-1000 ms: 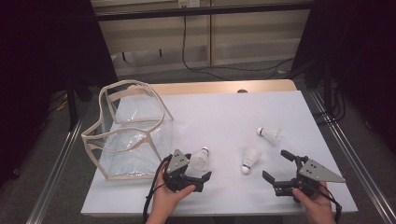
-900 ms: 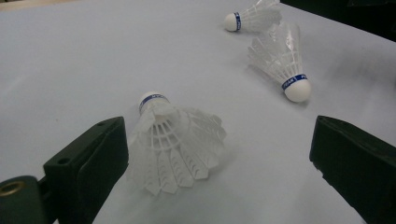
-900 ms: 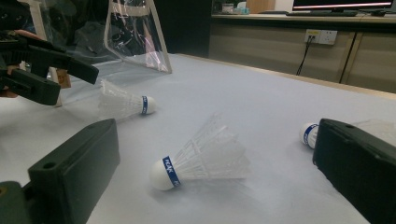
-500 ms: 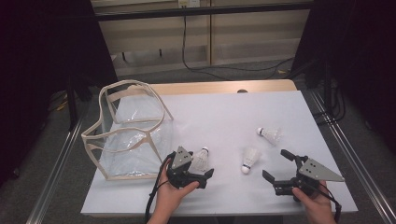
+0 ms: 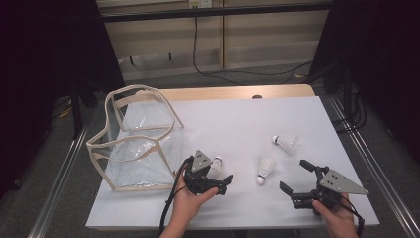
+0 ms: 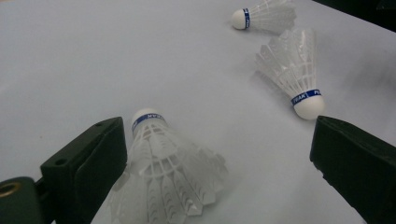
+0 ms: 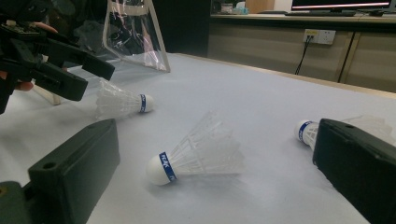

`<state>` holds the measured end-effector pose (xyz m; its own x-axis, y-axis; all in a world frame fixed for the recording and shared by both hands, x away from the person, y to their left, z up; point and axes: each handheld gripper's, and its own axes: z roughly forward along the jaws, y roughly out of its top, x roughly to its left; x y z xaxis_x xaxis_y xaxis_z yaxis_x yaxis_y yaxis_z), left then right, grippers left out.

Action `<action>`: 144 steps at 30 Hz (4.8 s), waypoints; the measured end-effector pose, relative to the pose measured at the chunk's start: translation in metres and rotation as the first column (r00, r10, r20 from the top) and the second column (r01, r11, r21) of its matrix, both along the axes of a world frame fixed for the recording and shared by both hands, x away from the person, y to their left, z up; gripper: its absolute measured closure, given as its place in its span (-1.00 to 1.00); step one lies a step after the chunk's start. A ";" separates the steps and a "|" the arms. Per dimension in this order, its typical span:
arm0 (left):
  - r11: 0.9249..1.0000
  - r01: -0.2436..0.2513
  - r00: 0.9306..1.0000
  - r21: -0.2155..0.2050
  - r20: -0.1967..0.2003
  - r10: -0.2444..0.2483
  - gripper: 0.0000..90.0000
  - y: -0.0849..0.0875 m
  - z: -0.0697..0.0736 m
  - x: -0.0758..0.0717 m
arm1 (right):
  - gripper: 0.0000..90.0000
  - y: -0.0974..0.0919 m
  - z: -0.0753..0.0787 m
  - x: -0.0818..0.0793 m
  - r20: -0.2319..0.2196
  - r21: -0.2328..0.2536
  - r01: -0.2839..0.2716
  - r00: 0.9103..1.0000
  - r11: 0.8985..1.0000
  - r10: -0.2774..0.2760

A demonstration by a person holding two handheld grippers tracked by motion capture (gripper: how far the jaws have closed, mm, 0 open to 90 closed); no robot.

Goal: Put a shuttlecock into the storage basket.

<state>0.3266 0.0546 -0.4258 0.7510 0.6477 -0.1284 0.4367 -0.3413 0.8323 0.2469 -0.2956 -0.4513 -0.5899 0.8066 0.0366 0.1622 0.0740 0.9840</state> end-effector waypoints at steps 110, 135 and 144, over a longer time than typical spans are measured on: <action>0.987 -0.132 0.980 0.092 -0.136 0.144 0.87 0.014 -0.019 0.034 | -0.99 0.002 -0.002 0.006 -0.014 0.004 -0.023 1.000 1.000 0.023; 0.995 -0.060 0.972 0.075 -0.224 0.075 0.95 0.010 0.002 0.029 | -0.99 0.001 -0.002 0.006 -0.011 0.005 -0.023 1.000 1.000 0.023; 0.997 -0.031 0.969 0.077 -0.242 0.048 0.96 0.008 0.008 0.026 | -0.99 0.001 -0.002 0.007 -0.012 0.012 -0.021 1.000 1.000 0.021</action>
